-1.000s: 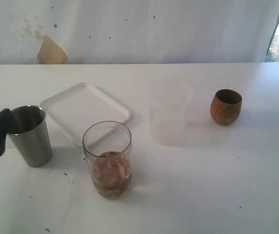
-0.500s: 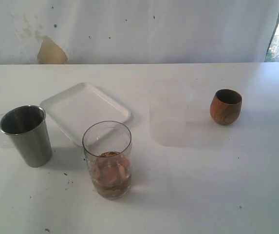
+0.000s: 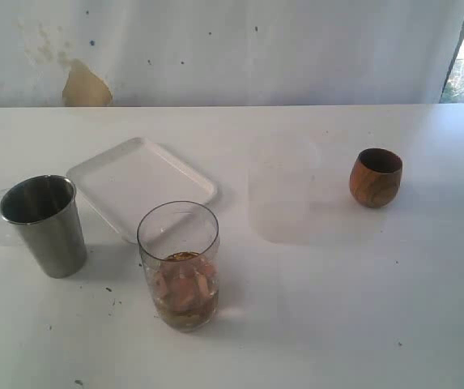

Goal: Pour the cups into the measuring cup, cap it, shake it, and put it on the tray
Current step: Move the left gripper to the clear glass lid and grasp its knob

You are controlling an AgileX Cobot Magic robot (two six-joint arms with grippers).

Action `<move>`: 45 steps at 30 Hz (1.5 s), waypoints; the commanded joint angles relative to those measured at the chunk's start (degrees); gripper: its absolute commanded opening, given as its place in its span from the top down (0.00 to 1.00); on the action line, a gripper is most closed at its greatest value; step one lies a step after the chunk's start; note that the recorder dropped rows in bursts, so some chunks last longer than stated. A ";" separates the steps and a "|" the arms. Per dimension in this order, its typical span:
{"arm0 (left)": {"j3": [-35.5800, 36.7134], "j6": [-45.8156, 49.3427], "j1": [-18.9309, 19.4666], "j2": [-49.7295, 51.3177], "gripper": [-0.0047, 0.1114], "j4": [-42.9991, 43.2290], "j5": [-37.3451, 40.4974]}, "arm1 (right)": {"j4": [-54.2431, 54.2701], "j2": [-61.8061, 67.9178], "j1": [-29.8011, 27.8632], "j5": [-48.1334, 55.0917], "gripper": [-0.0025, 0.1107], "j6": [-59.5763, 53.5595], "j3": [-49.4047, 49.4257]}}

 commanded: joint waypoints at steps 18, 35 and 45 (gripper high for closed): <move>-0.57 -14.79 1.55 6.01 0.10 17.76 -0.31 | 0.00 -0.22 -0.15 -0.49 0.98 0.24 0.40; -27.23 -34.25 -1.39 27.78 0.40 26.06 36.17 | 0.00 -0.22 -0.15 -0.49 0.98 0.24 0.40; -27.57 -43.81 -6.86 33.78 0.40 38.67 32.17 | 0.00 -0.22 -0.15 -0.49 0.98 0.24 0.40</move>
